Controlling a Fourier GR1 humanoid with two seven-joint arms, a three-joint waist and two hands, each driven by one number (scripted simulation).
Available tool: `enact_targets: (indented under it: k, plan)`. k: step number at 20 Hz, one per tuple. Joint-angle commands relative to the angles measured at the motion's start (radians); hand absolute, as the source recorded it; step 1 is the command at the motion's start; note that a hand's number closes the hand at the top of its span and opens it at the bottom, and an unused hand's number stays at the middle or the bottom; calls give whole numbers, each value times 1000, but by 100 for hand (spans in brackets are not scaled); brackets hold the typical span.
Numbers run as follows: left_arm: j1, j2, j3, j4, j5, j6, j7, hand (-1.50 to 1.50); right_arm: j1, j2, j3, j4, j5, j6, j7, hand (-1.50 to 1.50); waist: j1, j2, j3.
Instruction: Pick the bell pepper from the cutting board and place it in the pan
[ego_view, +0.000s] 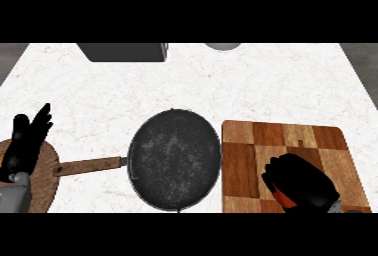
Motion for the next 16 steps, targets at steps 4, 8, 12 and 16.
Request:
enact_targets:
  k: [4, 8, 12, 16]
  plan:
    - [24, 4, 36, 3, 1, 13, 7, 0, 140, 210, -55, -47, 46, 27, 326, 150, -65, -14, -2]
    - [74, 18, 84, 9, 10, 40, 14, 0, 318, 314, -225, -10, 27, -49, 553, 150, -228, -44, -1]
    - [119, 23, 106, 17, 10, 53, 7, 0, 458, 480, -241, -112, 48, -158, 741, 150, -237, -49, -5]
    - [122, 45, 122, 1, 18, 43, 3, 0, 529, 496, -159, -313, 137, -314, 872, 150, -201, -59, -8]
